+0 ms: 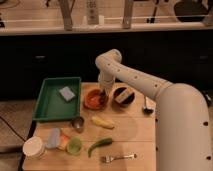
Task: Place grapes in red bowl
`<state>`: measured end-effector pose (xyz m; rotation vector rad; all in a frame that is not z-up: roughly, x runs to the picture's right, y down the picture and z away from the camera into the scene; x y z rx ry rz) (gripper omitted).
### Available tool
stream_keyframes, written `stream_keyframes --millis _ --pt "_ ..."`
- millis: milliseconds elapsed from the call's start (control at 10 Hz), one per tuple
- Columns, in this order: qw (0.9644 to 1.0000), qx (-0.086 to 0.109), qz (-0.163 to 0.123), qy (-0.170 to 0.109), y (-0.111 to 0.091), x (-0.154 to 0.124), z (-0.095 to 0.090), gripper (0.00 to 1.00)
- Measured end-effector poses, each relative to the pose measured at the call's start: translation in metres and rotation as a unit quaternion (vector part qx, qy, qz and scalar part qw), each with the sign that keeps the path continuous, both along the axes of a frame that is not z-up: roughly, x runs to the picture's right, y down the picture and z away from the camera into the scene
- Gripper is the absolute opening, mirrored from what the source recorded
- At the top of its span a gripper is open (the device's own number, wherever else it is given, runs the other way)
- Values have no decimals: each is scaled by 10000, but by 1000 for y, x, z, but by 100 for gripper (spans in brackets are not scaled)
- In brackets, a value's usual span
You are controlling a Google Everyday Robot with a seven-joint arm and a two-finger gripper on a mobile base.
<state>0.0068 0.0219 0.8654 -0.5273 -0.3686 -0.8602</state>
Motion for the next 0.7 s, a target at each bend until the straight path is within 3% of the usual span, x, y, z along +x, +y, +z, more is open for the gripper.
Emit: stream_keyframes --millis 700 --pt "10000 -15 -6 -42 1 0 3 0"
